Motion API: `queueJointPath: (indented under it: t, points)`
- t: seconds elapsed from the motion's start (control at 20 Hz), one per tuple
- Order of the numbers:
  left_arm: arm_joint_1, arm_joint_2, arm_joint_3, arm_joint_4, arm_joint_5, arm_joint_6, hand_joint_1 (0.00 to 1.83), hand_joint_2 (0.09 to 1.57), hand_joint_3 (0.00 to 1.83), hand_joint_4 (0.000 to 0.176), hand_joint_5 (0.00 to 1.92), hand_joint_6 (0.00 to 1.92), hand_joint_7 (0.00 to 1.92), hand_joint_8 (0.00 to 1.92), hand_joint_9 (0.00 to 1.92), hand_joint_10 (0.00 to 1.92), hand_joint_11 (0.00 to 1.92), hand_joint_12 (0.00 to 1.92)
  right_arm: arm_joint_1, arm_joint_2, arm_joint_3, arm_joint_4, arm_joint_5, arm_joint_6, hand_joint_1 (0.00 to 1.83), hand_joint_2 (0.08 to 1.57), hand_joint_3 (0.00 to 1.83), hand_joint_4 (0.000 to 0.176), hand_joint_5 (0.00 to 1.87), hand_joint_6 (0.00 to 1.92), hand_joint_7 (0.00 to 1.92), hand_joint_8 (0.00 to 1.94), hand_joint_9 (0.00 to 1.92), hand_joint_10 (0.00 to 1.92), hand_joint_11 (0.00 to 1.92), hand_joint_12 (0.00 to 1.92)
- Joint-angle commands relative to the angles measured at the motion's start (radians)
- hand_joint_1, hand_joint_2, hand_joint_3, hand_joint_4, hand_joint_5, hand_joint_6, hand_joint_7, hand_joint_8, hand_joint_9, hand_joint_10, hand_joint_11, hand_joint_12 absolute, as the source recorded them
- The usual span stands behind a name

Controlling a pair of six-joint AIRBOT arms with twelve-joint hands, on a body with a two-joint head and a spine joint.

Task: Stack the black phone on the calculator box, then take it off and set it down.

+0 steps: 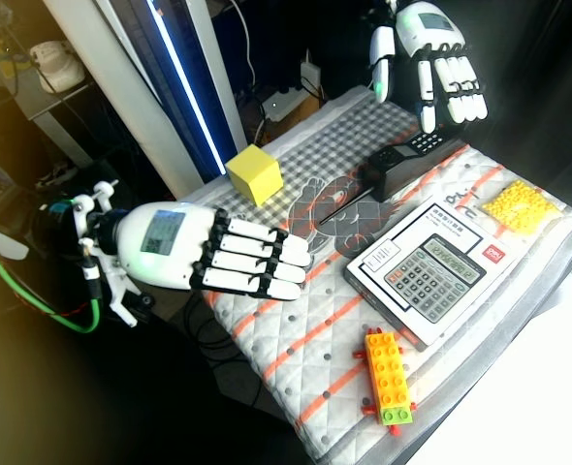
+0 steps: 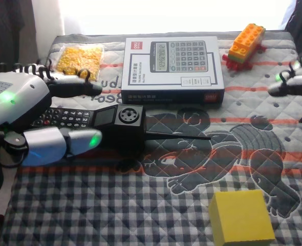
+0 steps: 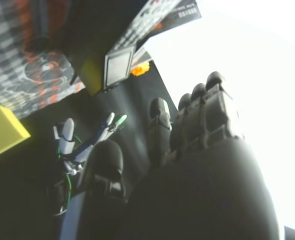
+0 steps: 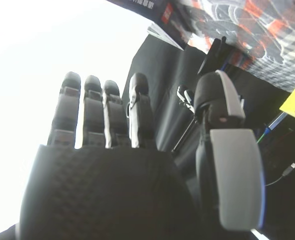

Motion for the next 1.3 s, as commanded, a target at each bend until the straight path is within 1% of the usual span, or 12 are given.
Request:
queueJointPath:
  t: [0.0, 0.2, 0.25, 0.3, 0.35, 0.5, 0.65, 0.9, 1.05, 1.1, 1.15, 1.25]
  points:
    - [-0.016, -0.004, 0.011, 0.003, -0.089, -0.002, 0.46, 1.17, 0.0, 0.036, 0.57, 0.0, 0.63, 0.02, 0.61, 0.14, 0.18, 1.35, 0.007, 0.002, -0.001, 0.022, 0.119, 0.001, 0.87, 1.34, 0.0, 0.0, 0.68, 0.0, 0.69, 0.0, 0.67, 0.0, 0.59, 0.17]
    - [-0.047, -0.022, 0.048, 0.0, -0.042, -0.002, 0.52, 1.13, 0.0, 0.049, 0.49, 0.0, 0.57, 0.0, 0.53, 0.08, 0.0, 1.31, -0.003, -0.004, 0.001, 0.032, 0.119, 0.001, 0.87, 1.35, 0.0, 0.0, 0.68, 0.0, 0.71, 0.0, 0.75, 0.01, 0.69, 0.19]
    - [-0.057, -0.026, 0.057, -0.001, -0.029, -0.002, 0.54, 1.07, 0.0, 0.095, 0.34, 0.0, 0.46, 0.01, 0.41, 0.02, 0.0, 0.98, -0.003, -0.004, 0.002, 0.033, 0.119, 0.001, 0.89, 1.35, 0.0, 0.0, 0.68, 0.0, 0.71, 0.0, 0.74, 0.0, 0.67, 0.18]
    - [-0.068, -0.034, 0.069, -0.005, -0.012, -0.002, 0.51, 1.04, 0.0, 0.119, 0.22, 0.01, 0.36, 0.02, 0.27, 0.03, 0.0, 0.34, -0.004, -0.005, 0.002, 0.033, 0.119, 0.001, 0.89, 1.35, 0.0, 0.0, 0.68, 0.0, 0.7, 0.0, 0.72, 0.0, 0.66, 0.17]
    - [-0.076, -0.042, 0.081, -0.011, 0.007, -0.002, 0.58, 0.97, 0.0, 0.165, 0.11, 0.0, 0.25, 0.0, 0.18, 0.01, 0.0, 0.15, -0.005, -0.005, 0.002, 0.033, 0.119, 0.001, 0.9, 1.35, 0.0, 0.0, 0.67, 0.0, 0.71, 0.0, 0.72, 0.0, 0.66, 0.17]
    - [-0.084, -0.055, 0.102, -0.019, 0.055, -0.003, 0.72, 0.89, 0.0, 0.176, 0.0, 0.0, 0.09, 0.0, 0.08, 0.0, 0.02, 0.05, -0.005, -0.005, 0.002, 0.033, 0.119, 0.001, 0.99, 1.33, 0.0, 0.0, 0.69, 0.0, 0.73, 0.0, 0.78, 0.02, 0.69, 0.18]
    - [-0.084, -0.056, 0.109, -0.02, 0.107, -0.003, 0.68, 0.85, 0.01, 0.176, 0.0, 0.0, 0.06, 0.0, 0.11, 0.01, 0.0, 0.35, -0.007, -0.005, 0.002, 0.033, 0.119, 0.001, 1.03, 1.32, 0.0, 0.0, 0.69, 0.0, 0.71, 0.0, 0.74, 0.01, 0.69, 0.18]
    - [-0.084, -0.08, 0.148, -0.054, 0.18, -0.002, 0.68, 0.87, 0.0, 0.176, 0.05, 0.0, 0.18, 0.01, 0.23, 0.02, 0.0, 0.43, -0.011, -0.006, 0.001, 0.033, 0.118, 0.001, 1.03, 1.3, 0.0, 0.0, 0.7, 0.0, 0.74, 0.0, 0.76, 0.0, 0.55, 0.54]
    - [-0.095, -0.097, 0.181, -0.077, 0.217, -0.002, 0.81, 0.91, 0.0, 0.089, 0.22, 0.02, 0.34, 0.01, 0.39, 0.02, 0.0, 0.53, -0.012, -0.007, 0.001, 0.032, 0.114, 0.001, 1.01, 1.34, 0.0, 0.0, 0.66, 0.0, 0.78, 0.0, 0.85, 0.0, 0.59, 0.62]
    - [-0.101, -0.1, 0.189, -0.081, 0.228, -0.002, 0.87, 0.91, 0.0, 0.081, 0.27, 0.02, 0.36, 0.01, 0.39, 0.01, 0.0, 0.51, -0.012, -0.008, 0.001, 0.032, 0.113, 0.001, 1.0, 1.35, 0.0, 0.0, 0.65, 0.0, 0.78, 0.0, 0.89, 0.0, 0.56, 0.8]
    - [-0.104, -0.103, 0.193, -0.082, 0.233, -0.002, 0.99, 0.94, 0.01, 0.025, 0.41, 0.03, 0.44, 0.02, 0.43, 0.02, 0.0, 0.57, -0.012, -0.009, 0.001, 0.032, 0.112, 0.001, 1.01, 1.35, 0.0, 0.0, 0.66, 0.0, 0.78, 0.0, 0.9, 0.0, 0.55, 0.88]
    - [-0.11, -0.109, 0.2, -0.085, 0.239, -0.003, 1.31, 1.06, 0.0, 0.0, 0.72, 0.02, 0.76, 0.03, 0.64, 0.05, 0.02, 0.74, -0.014, -0.01, 0.001, 0.031, 0.111, 0.001, 1.07, 1.34, 0.0, 0.0, 0.67, 0.0, 0.77, 0.0, 0.91, 0.0, 0.54, 0.97]
